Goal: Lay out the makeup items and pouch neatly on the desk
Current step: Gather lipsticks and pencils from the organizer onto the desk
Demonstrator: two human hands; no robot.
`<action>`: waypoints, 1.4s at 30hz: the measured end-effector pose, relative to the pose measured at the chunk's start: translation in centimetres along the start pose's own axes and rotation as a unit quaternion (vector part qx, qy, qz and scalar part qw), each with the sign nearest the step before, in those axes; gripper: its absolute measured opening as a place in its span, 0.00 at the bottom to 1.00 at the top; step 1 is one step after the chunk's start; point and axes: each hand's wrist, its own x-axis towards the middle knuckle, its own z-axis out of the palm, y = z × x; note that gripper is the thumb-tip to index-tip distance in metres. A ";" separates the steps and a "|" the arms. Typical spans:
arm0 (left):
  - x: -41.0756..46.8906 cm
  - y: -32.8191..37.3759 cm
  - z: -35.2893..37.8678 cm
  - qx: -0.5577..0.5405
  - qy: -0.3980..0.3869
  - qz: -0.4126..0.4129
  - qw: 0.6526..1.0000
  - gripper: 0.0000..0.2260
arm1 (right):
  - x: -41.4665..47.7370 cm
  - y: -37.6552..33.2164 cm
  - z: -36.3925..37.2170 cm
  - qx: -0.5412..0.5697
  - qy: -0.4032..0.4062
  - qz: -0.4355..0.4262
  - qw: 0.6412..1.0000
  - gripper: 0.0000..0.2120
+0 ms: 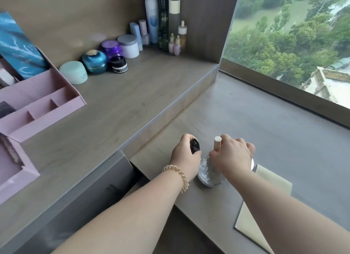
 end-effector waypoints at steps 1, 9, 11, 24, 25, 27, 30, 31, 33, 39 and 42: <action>0.2 0.1 0.7 0.006 -0.005 0.004 1.000 0.09 | 0.1 0.4 0.1 -0.001 -0.006 0.006 1.000 0.04; 1.1 0.9 3.2 0.024 0.000 0.015 1.000 0.07 | 0.3 1.8 0.3 0.048 0.004 -0.011 0.999 0.04; 0.9 0.9 3.1 0.029 -0.008 0.014 0.999 0.07 | 0.1 2.1 0.3 0.053 0.004 -0.012 0.999 0.04; -0.2 1.2 1.1 0.071 -0.043 0.028 0.996 0.20 | -0.7 1.7 -0.7 0.033 0.015 0.002 0.999 0.09; -0.4 1.3 0.7 0.082 -0.045 0.037 0.995 0.21 | -0.7 1.6 -0.8 0.031 0.023 0.004 0.999 0.09; -0.7 1.6 -0.3 0.093 -0.043 0.057 0.993 0.22 | -0.8 1.4 -1.3 0.024 0.026 0.007 0.999 0.10; -1.5 2.1 -2.2 0.106 -0.037 0.085 0.990 0.23 | -1.4 0.9 -2.1 0.011 0.056 -0.005 0.998 0.15; -1.8 2.3 -3.1 0.114 -0.032 0.097 0.988 0.23 | -1.6 0.3 -2.5 0.023 0.091 -0.020 0.995 0.15; -2.4 2.6 -5.4 0.128 -0.016 0.121 0.984 0.23 | -2.0 -2.0 -3.5 0.060 0.165 -0.066 0.982 0.12; -4.2 2.7 -15.7 0.130 0.120 0.175 0.968 0.19 | -3.4 -13.3 -4.0 0.132 0.250 -0.223 0.933 0.08; -5.4 1.9 -20.6 0.142 0.208 0.179 0.951 0.16 | -4.8 -18.9 -2.9 0.164 0.231 -0.278 0.918 0.07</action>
